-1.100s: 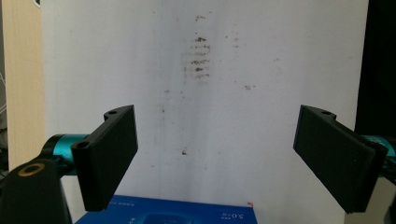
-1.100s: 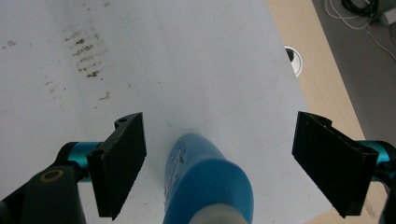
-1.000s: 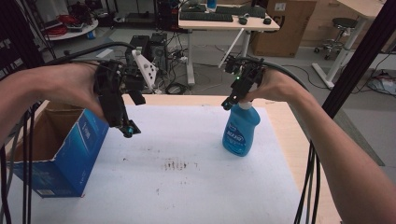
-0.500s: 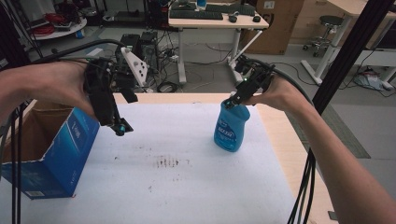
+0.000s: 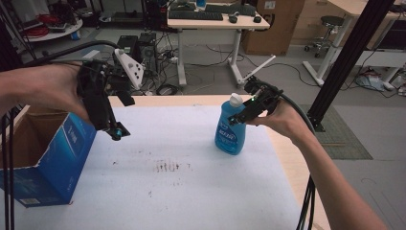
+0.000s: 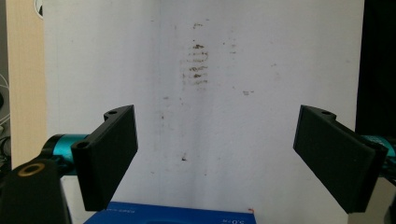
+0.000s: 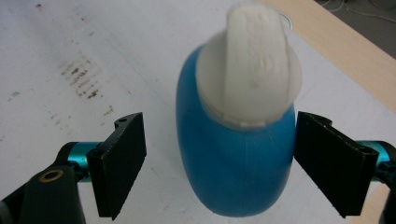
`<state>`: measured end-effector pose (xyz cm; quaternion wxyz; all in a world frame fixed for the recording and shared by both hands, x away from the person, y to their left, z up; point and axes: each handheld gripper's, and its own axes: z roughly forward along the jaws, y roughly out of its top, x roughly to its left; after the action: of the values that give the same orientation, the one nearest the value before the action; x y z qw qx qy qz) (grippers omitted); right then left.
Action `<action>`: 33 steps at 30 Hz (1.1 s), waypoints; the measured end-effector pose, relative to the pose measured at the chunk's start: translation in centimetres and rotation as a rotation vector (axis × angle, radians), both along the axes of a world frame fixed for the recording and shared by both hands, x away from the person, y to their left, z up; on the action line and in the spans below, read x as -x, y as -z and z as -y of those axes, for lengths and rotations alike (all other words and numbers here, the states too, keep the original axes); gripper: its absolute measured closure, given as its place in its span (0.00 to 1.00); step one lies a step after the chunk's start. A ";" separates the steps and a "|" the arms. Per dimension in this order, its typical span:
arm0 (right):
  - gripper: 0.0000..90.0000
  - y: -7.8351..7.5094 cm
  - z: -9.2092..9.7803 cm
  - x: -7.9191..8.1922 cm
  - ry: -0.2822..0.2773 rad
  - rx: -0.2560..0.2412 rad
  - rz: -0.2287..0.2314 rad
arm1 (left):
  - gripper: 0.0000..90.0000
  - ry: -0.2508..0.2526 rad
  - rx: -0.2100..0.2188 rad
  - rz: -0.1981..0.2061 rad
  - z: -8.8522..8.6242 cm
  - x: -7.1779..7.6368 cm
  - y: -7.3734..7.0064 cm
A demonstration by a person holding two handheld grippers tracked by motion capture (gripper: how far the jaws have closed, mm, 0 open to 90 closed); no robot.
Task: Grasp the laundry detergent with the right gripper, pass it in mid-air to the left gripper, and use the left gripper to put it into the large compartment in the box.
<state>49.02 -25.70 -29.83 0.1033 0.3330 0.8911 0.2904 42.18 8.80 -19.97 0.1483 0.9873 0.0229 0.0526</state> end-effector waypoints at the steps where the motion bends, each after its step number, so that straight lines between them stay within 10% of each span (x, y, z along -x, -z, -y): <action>1: 0.19 0.0 0.0 0.0 0.000 0.000 0.000 | 0.15 0.000 0.000 0.000 0.0 0.0 0.0; 33: 0.19 6.5 0.7 -0.2 0.076 -0.065 0.001 | 0.15 -0.002 0.012 -0.007 -0.4 -0.3 0.8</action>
<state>49.24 -26.42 -36.32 0.1039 0.3696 0.8679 0.3151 42.50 9.16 -20.75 0.1543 0.9865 0.0246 0.0493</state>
